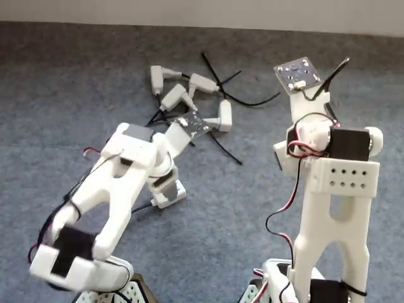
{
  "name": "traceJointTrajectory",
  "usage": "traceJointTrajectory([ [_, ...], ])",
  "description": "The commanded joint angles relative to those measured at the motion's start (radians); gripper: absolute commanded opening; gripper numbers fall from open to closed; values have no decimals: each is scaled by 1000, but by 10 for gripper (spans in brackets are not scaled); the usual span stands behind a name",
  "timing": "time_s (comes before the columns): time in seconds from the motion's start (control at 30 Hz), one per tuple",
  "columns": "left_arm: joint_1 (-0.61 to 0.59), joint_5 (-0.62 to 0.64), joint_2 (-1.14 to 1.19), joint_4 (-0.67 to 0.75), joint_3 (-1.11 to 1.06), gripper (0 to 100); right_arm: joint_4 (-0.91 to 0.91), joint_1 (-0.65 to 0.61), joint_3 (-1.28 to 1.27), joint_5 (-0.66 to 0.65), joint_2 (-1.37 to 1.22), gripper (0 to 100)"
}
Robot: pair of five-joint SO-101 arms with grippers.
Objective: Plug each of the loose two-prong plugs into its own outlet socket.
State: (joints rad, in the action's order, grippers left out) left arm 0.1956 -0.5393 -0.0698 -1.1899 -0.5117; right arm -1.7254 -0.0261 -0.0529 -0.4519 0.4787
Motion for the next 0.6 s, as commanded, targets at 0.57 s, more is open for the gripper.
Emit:
traceJointTrajectory([
  [0.57,61,83,242,48,142,7,-36,13,-47,6,124,33],
])
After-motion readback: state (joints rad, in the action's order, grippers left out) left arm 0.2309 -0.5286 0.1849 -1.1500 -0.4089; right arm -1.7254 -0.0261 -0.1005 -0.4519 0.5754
